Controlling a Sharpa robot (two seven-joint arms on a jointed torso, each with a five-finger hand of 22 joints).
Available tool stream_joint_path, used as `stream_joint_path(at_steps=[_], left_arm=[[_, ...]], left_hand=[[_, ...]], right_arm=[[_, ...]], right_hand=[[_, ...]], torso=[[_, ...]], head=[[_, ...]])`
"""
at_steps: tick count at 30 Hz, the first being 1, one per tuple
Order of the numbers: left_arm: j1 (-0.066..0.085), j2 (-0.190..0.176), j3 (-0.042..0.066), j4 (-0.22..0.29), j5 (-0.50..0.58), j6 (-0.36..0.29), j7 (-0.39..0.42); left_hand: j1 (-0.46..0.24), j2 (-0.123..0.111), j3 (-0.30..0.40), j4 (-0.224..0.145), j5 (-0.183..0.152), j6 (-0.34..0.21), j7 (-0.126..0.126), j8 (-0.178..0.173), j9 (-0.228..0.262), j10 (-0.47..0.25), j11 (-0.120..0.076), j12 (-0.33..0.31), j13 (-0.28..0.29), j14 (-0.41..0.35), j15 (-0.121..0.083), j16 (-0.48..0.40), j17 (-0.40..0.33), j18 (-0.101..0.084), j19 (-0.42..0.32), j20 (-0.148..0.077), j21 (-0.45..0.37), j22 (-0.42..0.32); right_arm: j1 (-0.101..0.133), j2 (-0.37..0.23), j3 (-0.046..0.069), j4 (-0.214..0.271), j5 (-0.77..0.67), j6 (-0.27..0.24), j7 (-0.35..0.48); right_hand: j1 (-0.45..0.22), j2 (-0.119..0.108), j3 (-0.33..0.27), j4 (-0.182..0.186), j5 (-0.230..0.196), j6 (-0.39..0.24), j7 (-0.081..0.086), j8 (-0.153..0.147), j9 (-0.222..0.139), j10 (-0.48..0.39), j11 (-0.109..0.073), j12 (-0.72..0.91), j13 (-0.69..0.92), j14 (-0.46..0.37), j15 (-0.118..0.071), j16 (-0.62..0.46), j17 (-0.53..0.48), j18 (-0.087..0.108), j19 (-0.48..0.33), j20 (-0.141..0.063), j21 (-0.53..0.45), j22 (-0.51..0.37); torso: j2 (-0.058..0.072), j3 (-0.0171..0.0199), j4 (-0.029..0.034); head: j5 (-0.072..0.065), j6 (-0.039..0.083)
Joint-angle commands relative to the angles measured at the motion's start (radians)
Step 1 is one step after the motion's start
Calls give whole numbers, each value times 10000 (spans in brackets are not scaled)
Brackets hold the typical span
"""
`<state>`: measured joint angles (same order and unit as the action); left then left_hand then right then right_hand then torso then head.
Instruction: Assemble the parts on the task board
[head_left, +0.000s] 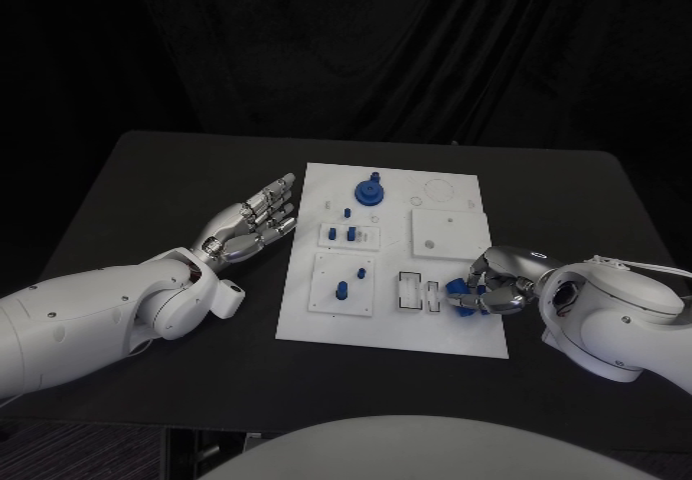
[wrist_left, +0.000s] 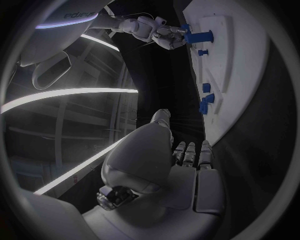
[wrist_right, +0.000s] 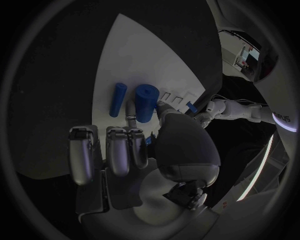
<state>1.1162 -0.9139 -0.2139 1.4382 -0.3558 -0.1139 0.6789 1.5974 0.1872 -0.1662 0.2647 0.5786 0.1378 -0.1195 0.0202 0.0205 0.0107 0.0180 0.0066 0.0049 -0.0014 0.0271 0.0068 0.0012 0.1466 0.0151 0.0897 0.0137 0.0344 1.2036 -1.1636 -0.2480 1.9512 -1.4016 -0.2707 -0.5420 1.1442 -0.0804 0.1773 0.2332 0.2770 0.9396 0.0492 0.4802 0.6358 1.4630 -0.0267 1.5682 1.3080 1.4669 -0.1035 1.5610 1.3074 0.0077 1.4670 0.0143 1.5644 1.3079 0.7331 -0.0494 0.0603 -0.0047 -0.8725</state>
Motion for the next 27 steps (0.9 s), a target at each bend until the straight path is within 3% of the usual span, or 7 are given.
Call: stream_joint_path(at_steps=[1, 15, 27], left_arm=[[-25, 12, 7, 8, -31, 149, 1410], [-30, -14, 7, 17, -31, 174, 1363], [-31, 38, 7, 3, -31, 186, 1345]], left_hand=[[106, -29, 79, 1, 40, 11, 65, 9, 8, 11, 49, -35, -16, 14, 66, -68, -12, -157, 5, 45, -18, 10], [106, -29, 79, 1, 40, 11, 65, 9, 8, 11, 49, -35, -16, 14, 66, -68, -12, -157, 5, 45, -18, 10], [122, -27, 96, -17, 36, 0, 71, 7, 6, 9, 61, -36, -17, 14, 88, -68, -12, -161, 6, 63, -18, 10]], right_arm=[[55, -41, 6, 52, 861, -552, 121], [174, -45, 8, 65, 1572, -854, 225], [492, 276, 9, 9, 2507, -808, 261]], right_hand=[[167, 108, 359, -433, 62, 253, -174, 11, 17, 1078, -72, 26, 2628, 974, -50, -22, 2305, -46, 979, -77, -35, 2590], [170, 115, 363, -455, 63, 216, -165, -31, 5, 1078, -70, 26, 2628, 965, -53, -38, 2259, -41, 968, -82, -54, 2582], [176, 140, 375, -467, 66, 208, -163, -49, 0, 1078, -71, 26, 2628, 960, -53, -47, 2235, -18, 925, -84, -126, 2553]], torso=[[1, 7, 1], [14, -5, 1], [10, -4, 2]], head=[[2, -1], [27, -1], [-23, -1]])
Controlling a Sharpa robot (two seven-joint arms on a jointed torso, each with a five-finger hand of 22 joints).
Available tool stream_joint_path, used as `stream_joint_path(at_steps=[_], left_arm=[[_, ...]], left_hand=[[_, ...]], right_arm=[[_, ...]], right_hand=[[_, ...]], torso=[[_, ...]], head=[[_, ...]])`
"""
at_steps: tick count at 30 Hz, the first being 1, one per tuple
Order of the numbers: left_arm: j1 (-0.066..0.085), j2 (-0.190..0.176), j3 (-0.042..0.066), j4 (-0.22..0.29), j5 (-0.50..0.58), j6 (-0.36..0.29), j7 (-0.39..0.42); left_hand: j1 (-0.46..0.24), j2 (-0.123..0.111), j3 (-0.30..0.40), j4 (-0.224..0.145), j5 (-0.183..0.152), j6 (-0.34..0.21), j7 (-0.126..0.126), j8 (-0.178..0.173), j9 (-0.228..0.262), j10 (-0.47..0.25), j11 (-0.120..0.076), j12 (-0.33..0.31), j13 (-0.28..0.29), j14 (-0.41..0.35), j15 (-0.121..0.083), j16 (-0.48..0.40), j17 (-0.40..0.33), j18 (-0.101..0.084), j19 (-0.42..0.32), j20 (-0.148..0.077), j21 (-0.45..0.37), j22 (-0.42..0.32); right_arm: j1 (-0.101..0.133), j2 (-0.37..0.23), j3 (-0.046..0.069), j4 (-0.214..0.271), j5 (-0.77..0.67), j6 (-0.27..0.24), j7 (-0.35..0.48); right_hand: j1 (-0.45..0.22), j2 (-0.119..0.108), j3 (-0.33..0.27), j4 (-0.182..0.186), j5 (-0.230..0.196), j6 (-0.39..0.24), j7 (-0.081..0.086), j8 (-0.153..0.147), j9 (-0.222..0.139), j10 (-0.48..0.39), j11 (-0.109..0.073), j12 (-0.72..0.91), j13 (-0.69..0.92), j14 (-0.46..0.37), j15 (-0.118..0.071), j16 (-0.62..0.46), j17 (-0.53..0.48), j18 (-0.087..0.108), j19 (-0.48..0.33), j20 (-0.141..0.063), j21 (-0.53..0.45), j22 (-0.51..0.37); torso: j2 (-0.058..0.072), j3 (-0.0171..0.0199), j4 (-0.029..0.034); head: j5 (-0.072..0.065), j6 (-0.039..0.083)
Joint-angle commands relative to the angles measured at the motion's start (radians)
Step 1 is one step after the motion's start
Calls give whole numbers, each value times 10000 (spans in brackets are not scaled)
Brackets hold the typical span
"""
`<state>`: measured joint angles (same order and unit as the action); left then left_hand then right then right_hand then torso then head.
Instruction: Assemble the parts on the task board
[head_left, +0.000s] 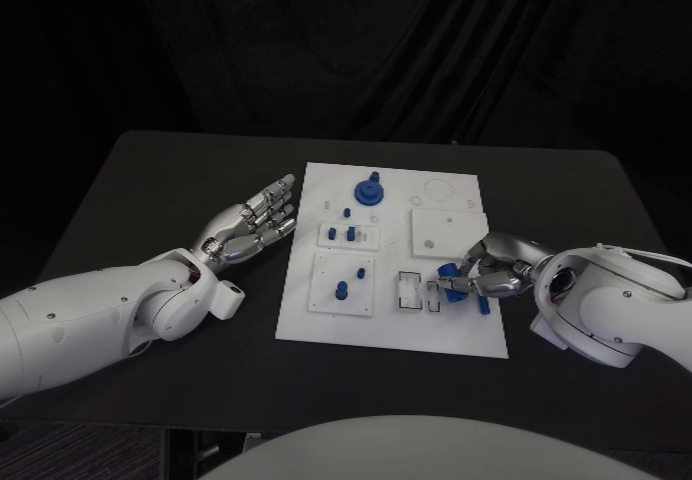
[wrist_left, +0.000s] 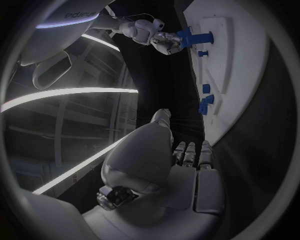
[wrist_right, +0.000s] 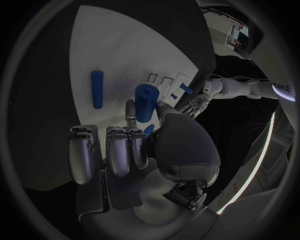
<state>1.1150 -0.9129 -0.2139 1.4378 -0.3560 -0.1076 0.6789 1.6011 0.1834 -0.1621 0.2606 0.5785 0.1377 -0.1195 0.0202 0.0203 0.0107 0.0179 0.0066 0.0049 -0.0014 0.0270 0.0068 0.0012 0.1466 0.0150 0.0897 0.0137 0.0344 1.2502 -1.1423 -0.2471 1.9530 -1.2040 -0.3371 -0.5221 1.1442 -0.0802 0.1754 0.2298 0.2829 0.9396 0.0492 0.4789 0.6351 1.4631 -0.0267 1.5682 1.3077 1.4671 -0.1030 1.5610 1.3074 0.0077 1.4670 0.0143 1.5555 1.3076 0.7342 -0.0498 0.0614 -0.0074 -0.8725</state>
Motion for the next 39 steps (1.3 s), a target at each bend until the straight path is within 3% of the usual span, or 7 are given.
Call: stream_joint_path(at_steps=[1, 13, 16, 20, 31, 39], left_arm=[[-19, 31, 7, 7, -29, 123, 1345], [-18, 42, 8, -6, -29, 126, 1335], [-18, 65, 8, -21, -29, 138, 1336], [-18, 91, 8, -47, -29, 156, 1337], [-19, 125, 8, -86, -29, 209, 1322], [-20, 154, 8, -126, -29, 250, 1296]], left_hand=[[85, 10, 55, 24, 36, 1, 71, 7, 8, 9, 62, -36, -17, 14, 89, -68, -12, -161, 8, 62, -18, 10], [95, 10, 64, 12, 37, 0, 74, 6, 8, 10, 67, -35, -17, 14, 98, -68, -12, -163, 8, 71, -18, 11], [95, 10, 64, 12, 37, 0, 74, 6, 8, 10, 67, -35, -17, 14, 98, -68, -12, -163, 8, 71, -18, 11], [95, 10, 64, 12, 37, 0, 74, 6, 8, 10, 67, -35, -17, 14, 98, -68, -12, -163, 8, 71, -18, 11], [112, 16, 85, -7, 41, -12, 88, 4, 6, 4, 81, -37, -18, 14, 120, -68, -12, -167, 11, 88, -16, 14], [115, 19, 92, -13, 36, -19, 98, 2, 5, 2, 89, -37, -19, 14, 128, -68, -12, -168, 13, 96, -15, 16]], right_arm=[[33, 106, -1, -23, 562, -127, 68], [59, 705, -4, -286, 819, 124, 71], [53, 818, -6, -337, 944, 199, 51], [30, 936, -7, -384, 1031, 216, 28], [12, 1116, -8, -482, 1083, 155, 62], [10, 1178, -8, -540, 1087, 179, 136]], right_hand=[[176, 140, 395, -433, 8, 208, -163, -37, 7, 1077, -71, 26, 2631, 959, -58, -46, 2238, -19, 925, -84, -36, 2556], [175, 168, 406, -444, 8, 190, -157, -64, 0, 1077, -70, 26, 2631, 954, -57, -57, 2210, -11, 909, -86, -63, 2546], [168, 180, 409, -445, 7, 178, -153, -77, -4, 1077, -67, 26, 2631, 951, -56, -61, 2197, -11, 909, -86, -64, 2545], [146, 217, 415, -461, 4, 115, -131, -147, -23, 1077, -53, 26, 2631, 945, -46, -73, 2165, 29, 830, -83, -196, 2493], [76, 250, 400, -441, -2, 85, -102, -201, -38, 1077, -30, 26, 2631, 937, -33, -87, 2128, 38, 811, -76, -228, 2480], [-488, 294, 171, -102, -13, 83, -24, -380, -87, 1077, 41, 26, 2631, 913, 36, -133, 2007, 71, 743, -15, -343, 2434]], torso=[[1, -1, -10], [-8, -15, 11], [-6, -5, 14], [-20, -21, 36], [-10, -24, -5], [-8, -5, 8]], head=[[9, -1], [-25, -1], [-39, -1], [-53, -1], [12, -1], [-3, -1]])
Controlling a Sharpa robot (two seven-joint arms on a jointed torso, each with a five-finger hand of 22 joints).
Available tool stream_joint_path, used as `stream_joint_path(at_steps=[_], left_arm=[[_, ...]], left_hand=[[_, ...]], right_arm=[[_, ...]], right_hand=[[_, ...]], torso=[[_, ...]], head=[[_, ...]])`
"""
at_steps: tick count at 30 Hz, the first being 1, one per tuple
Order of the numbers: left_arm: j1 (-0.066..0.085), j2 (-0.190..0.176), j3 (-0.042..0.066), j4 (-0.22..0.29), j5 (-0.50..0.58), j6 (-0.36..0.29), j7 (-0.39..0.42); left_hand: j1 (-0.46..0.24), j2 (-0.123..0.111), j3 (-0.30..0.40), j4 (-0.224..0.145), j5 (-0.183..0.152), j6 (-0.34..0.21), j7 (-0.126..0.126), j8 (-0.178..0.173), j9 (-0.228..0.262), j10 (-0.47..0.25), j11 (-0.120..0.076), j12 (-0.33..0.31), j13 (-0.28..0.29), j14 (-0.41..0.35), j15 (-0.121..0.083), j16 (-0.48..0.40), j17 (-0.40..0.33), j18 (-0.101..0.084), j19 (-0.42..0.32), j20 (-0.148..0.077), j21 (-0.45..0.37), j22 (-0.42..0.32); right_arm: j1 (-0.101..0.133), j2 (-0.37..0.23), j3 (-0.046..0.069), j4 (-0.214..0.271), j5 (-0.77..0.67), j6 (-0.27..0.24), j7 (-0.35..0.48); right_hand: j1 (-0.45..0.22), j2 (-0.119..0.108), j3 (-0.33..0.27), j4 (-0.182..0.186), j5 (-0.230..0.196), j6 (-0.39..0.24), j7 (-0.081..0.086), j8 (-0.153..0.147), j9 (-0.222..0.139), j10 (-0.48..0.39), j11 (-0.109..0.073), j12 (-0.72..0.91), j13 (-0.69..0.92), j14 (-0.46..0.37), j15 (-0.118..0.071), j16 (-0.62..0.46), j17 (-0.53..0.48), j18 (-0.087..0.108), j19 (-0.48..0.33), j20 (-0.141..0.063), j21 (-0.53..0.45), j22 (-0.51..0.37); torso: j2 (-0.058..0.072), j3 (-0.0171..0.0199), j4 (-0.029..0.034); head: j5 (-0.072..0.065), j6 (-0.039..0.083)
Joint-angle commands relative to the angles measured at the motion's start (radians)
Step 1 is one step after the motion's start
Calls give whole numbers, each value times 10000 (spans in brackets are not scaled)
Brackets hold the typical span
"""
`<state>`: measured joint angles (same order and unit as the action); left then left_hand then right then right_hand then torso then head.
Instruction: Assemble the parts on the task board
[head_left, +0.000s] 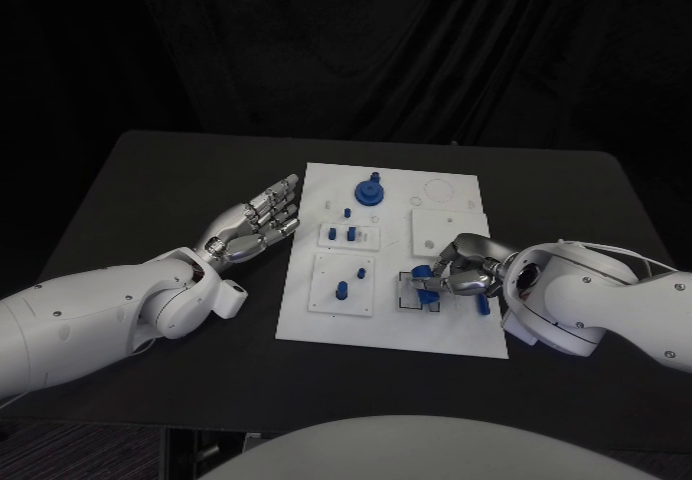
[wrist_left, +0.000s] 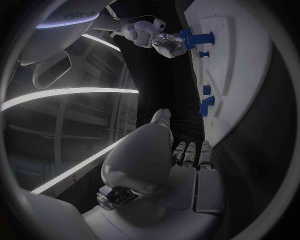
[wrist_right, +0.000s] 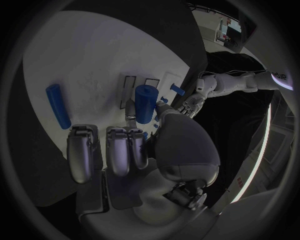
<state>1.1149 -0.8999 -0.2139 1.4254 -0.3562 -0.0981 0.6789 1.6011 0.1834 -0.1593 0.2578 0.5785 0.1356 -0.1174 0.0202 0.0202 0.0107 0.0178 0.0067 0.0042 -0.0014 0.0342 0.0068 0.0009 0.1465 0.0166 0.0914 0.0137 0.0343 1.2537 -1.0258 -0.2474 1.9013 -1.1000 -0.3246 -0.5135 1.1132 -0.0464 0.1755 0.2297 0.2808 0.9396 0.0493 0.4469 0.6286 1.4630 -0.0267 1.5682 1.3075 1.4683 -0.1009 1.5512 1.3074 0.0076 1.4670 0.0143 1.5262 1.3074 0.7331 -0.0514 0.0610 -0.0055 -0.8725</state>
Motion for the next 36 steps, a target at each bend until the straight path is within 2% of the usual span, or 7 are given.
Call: stream_joint_path(at_steps=[1, 6, 12, 24, 36], left_arm=[[-20, 28, 7, -8, -27, 160, 1293], [-22, 42, 7, -27, -27, 188, 1275], [-27, 52, 7, -40, -27, 212, 1255], [-39, 57, 7, -49, -27, 238, 1234], [-51, 57, 7, -75, -27, 255, 1196]], left_hand=[[115, 19, 65, 15, 36, 3, 77, 2, 6, 2, 90, -37, -11, 14, 57, -68, -9, -168, -4, 79, -15, 17], [114, 21, 69, 13, 29, -1, 89, 2, 5, 2, 97, -37, -11, 14, 65, -68, -9, -169, -2, 87, -14, 20], [110, 25, 77, 11, 13, -14, 113, -1, 4, -10, 114, -41, -15, 14, 82, -68, -9, -169, 3, 108, -11, 26], [110, 25, 77, 11, 13, -14, 113, -1, 4, -10, 114, -41, -15, 14, 82, -68, -9, -169, 3, 108, -11, 26], [108, 33, 95, 2, 19, -10, 154, 0, 5, -18, 143, -42, -17, 14, 110, -68, -9, -165, 7, 142, -9, 30]], right_arm=[[-25, 19, -6, -33, 48, 51, 58], [-26, 40, -6, -47, 48, 50, 82], [-26, 66, -6, -27, 48, 65, 114], [-28, 62, -5, 60, 48, 165, 119], [-35, 32, -6, 133, 48, 162, 129]], right_hand=[[-303, -42, 113, -4, 10, 76, -12, -100, -33, 1077, 51, 26, 2633, 892, 30, -53, 1960, 85, 716, -1, -96, 2418], [-654, -54, -75, 323, 11, 53, 15, -211, -48, 1077, 74, 26, 2633, 883, 73, -71, 1912, 98, 691, 45, -143, 2401], [-858, -56, -219, 516, 4, 74, 15, -242, -37, 1077, 76, 26, 2633, 881, 83, -76, 1899, 101, 686, 58, -155, 2398], [-829, -62, -244, 496, 13, 104, 3, -238, -25, 1077, 70, 26, 2633, 880, 79, -78, 1892, 106, 678, 59, -172, 2392], [-762, -55, -251, 460, 17, 150, -10, -223, -7, 1077, 60, 26, 2633, 883, 71, -74, 1903, 105, 681, 56, -168, 2393]], torso=[[3, 10, 17], [3, 14, 3], [8, 17, -4], [9, 26, -2], [-1, 17, -1]], head=[[-22, -1], [-1, -1], [-11, -1], [-1, -1], [-6, -1]])
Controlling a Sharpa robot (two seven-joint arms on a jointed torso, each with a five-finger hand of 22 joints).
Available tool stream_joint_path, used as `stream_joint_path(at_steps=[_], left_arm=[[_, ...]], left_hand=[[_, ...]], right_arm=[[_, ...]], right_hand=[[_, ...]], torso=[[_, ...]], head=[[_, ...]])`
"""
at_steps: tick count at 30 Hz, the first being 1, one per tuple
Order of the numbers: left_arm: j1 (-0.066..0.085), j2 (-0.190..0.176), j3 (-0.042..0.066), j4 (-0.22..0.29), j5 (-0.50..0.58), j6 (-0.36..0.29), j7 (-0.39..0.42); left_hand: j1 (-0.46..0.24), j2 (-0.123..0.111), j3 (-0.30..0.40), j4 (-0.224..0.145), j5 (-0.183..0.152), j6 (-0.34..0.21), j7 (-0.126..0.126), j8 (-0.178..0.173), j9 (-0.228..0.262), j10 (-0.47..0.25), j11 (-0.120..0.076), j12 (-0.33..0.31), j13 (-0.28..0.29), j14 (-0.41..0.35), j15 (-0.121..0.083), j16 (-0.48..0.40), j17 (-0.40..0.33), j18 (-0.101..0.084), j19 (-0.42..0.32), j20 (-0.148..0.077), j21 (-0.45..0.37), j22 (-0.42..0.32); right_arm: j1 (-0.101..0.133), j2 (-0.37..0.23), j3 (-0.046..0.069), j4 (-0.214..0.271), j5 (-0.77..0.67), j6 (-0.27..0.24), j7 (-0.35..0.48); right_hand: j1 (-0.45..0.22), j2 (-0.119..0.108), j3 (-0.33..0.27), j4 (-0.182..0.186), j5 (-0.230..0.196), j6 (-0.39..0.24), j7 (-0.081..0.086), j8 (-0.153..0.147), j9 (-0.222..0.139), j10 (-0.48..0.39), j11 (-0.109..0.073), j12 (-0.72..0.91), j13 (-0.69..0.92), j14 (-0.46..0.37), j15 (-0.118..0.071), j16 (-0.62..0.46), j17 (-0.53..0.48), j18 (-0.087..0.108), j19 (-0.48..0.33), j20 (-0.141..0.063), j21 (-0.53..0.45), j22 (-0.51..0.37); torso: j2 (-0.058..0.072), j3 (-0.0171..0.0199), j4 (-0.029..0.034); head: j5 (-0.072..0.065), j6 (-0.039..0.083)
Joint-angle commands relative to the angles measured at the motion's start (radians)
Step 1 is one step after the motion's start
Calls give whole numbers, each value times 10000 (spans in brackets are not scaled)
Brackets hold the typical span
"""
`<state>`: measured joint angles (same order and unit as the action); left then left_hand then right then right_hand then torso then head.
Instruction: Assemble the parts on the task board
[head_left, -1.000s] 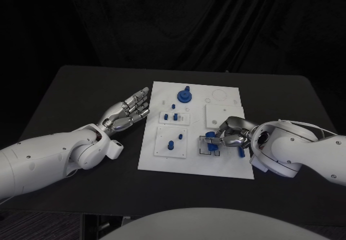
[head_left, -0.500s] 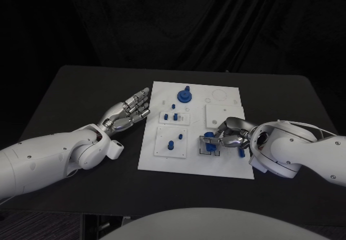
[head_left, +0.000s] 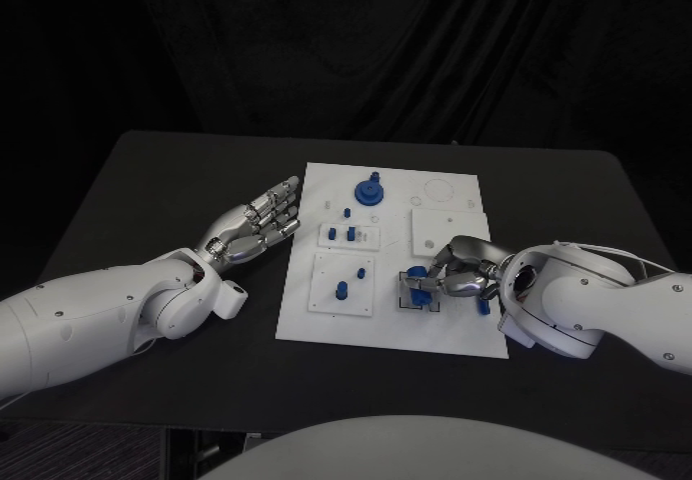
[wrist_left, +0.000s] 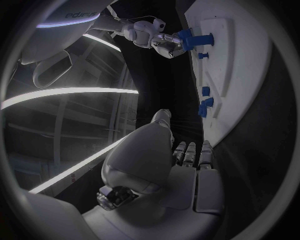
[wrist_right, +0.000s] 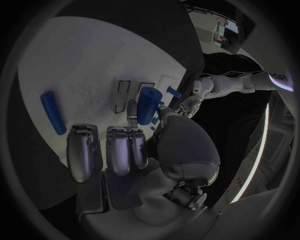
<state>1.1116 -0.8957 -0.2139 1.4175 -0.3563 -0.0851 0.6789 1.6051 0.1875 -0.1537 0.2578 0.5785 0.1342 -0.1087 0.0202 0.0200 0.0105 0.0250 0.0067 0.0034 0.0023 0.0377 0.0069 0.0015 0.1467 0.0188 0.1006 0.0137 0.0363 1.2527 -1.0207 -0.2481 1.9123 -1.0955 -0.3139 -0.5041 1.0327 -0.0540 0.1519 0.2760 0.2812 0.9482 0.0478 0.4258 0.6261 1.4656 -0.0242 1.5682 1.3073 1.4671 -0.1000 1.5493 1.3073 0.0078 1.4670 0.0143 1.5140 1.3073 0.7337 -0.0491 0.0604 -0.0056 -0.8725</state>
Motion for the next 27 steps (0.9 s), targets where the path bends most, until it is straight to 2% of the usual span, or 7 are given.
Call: stream_joint_path(at_steps=[1, 8, 15, 24, 27], left_arm=[[-19, 15, 7, 4, -26, 126, 1192], [-23, 11, 7, 1, -26, 133, 1179], [-26, 6, 7, 1, -26, 145, 1164], [-29, -1, 7, 0, -26, 163, 1145], [-31, -10, 7, -3, -26, 168, 1140]], left_hand=[[71, -5, 45, -4, 26, 1, 83, 0, 6, -16, 75, -42, -8, -23, 83, -69, -15, -165, -14, 59, -8, 10], [79, -2, 58, -17, 43, 15, 107, 3, 8, -18, 82, -43, -9, -23, 94, -69, -15, -163, -12, 73, -8, 10], [82, -2, 62, -22, 47, 16, 115, 4, 8, -18, 84, -43, -9, -23, 96, -69, -15, -162, -11, 77, -7, 11], [93, 0, 75, -37, 55, 29, 138, 7, 11, -19, 89, -43, -9, -23, 108, -69, -15, -160, -10, 88, -7, 13], [100, 3, 86, -49, 62, 34, 158, 8, 12, -20, 92, -43, -9, -23, 120, -69, -15, -160, -10, 97, -7, 10]], right_arm=[[-26, -21, 2, 16, 3, 54, 34], [-27, -22, 2, -10, -75, 76, -14], [-27, -9, 2, -34, -233, 62, -70], [-27, -45, 2, 6, -307, -20, -12], [-27, -111, 2, 60, -408, -187, 135]], right_hand=[[7, 37, -37, 32, 9, 77, 6, -10, 24, 1052, 34, 26, 2635, 897, 58, -52, 1912, 103, 683, 53, -43, 2396], [-575, 167, -317, 160, 5, 76, 1, -56, 57, 1052, 26, 26, 2635, 898, 61, -50, 1910, 104, 683, 51, -50, 2395], [-1756, 376, -923, 174, -13, 62, 13, -122, 115, 1052, 36, 26, 2635, 893, 64, -58, 1882, 111, 672, 56, -80, 2386], [-1890, 400, -1058, 171, -13, 53, 15, -137, 126, 1052, 37, 26, 2635, 894, 67, -56, 1885, 114, 666, 56, -91, 2382], [-1869, 391, -1076, 152, -9, 63, 13, -134, 131, 1052, 37, 26, 2635, 897, 65, -49, 1902, 111, 672, 56, -81, 2385]], torso=[[-7, -6, 4], [-3, 0, -4], [0, -4, -1], [6, -3, 9], [-3, -5, 3]], head=[[-7, -1], [15, -1], [10, -1], [16, -1], [39, -1]])
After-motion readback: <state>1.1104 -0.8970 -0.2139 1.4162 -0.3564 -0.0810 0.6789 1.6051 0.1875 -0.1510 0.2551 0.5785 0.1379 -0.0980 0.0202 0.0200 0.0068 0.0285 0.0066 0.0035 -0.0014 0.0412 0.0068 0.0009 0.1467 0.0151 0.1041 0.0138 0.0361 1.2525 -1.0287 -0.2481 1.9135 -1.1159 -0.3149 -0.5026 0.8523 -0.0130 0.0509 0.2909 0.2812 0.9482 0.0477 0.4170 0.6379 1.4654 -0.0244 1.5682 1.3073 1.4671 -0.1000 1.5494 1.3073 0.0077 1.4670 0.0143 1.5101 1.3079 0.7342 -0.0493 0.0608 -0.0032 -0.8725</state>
